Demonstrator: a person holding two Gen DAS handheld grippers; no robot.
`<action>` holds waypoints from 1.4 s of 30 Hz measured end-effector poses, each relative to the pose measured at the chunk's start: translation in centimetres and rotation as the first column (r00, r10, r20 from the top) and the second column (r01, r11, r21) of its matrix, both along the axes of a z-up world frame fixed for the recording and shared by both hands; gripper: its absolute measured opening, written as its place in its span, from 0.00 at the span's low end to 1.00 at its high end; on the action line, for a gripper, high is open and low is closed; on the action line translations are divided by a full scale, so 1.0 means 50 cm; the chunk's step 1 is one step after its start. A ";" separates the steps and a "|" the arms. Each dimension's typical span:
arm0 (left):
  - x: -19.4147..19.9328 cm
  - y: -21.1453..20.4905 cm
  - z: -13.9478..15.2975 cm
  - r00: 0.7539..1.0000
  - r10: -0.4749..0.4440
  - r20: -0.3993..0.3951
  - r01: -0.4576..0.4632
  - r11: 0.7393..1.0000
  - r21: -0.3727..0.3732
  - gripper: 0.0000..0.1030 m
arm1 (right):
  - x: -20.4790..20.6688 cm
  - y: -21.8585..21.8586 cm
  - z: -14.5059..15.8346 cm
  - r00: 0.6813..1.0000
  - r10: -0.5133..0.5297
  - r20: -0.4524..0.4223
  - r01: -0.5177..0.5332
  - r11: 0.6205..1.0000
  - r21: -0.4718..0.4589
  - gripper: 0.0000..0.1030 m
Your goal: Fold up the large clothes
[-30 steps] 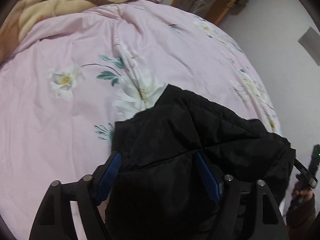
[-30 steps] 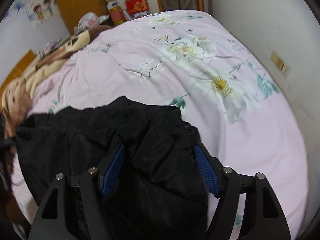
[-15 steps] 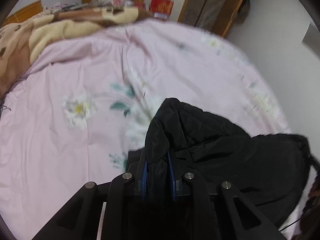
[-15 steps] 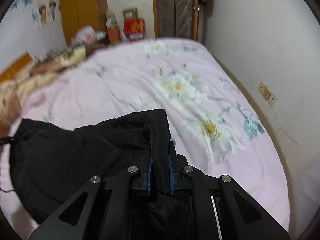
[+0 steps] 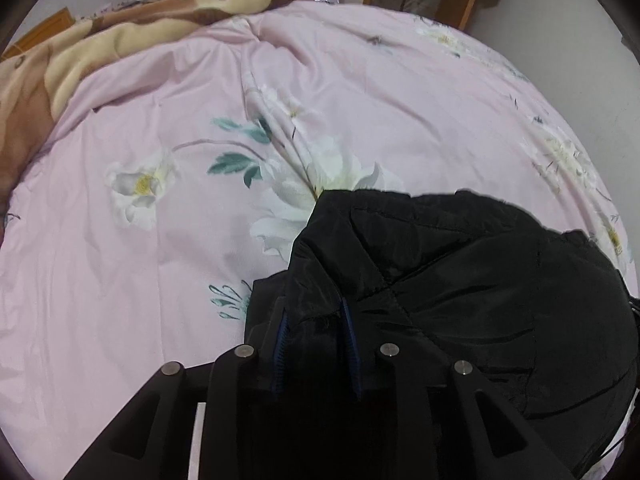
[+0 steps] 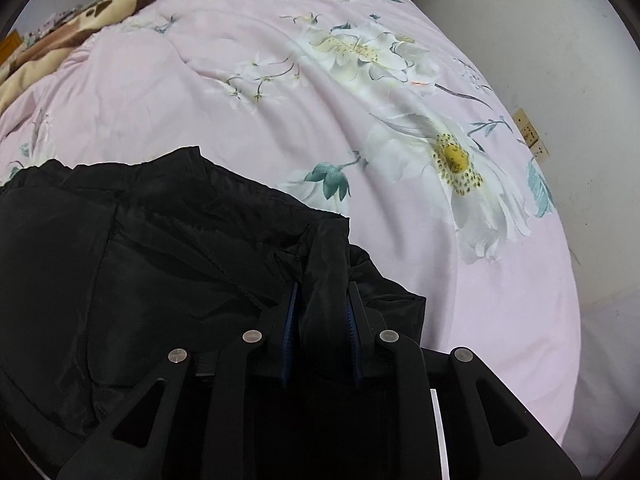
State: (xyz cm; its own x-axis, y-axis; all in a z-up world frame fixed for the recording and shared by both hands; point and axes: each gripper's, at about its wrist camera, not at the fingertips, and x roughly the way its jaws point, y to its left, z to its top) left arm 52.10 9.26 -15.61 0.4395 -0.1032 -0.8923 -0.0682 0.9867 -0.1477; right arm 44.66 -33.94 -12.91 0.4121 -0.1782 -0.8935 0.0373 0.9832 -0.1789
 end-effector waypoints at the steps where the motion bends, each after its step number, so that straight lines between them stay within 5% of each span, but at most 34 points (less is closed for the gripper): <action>1: -0.004 0.013 0.012 0.999 0.039 -0.001 -0.039 0.998 -0.047 0.27 | 0.000 0.001 0.011 1.000 -0.019 0.015 0.019 1.000 -0.006 0.28; 3: -0.015 0.034 0.037 0.997 0.071 0.004 -0.071 0.991 -0.114 0.39 | -0.017 -0.004 0.052 0.993 -0.066 0.093 0.066 0.998 0.009 0.34; 7: -0.059 0.040 0.115 0.993 0.069 0.093 -0.057 0.991 -0.122 0.57 | -0.072 -0.012 0.144 0.964 -0.111 0.240 0.094 0.992 0.082 0.60; 13: -0.149 -0.039 0.203 0.973 0.013 0.229 0.024 0.987 -0.158 0.72 | -0.176 0.068 0.233 0.917 -0.031 0.397 -0.006 0.996 0.092 0.62; 21: -0.186 -0.189 0.113 0.987 -0.049 0.150 0.072 0.986 -0.152 0.72 | -0.218 0.183 0.144 0.939 0.069 0.337 -0.115 0.987 0.116 0.62; 25: -0.174 -0.233 0.034 0.991 -0.080 0.105 0.086 0.995 -0.054 0.74 | -0.201 0.214 0.066 0.958 0.089 0.273 -0.132 0.981 0.144 0.62; 35: -0.147 -0.251 -0.053 0.990 -0.115 0.080 0.114 0.993 0.020 0.75 | -0.170 0.218 -0.060 0.972 0.060 0.229 -0.087 0.990 0.109 0.65; 42: -0.151 -0.252 -0.073 0.989 -0.106 0.101 0.104 0.994 0.026 0.75 | -0.165 0.218 -0.079 0.973 0.065 0.221 -0.091 0.990 0.111 0.65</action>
State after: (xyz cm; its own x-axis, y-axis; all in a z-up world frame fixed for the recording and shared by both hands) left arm 44.56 -3.34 -19.25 0.5166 -0.1354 -0.8455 0.0502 0.9905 -0.1279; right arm 36.41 -23.05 -16.85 0.6066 -0.0354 -0.7942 -0.0157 0.9983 -0.0564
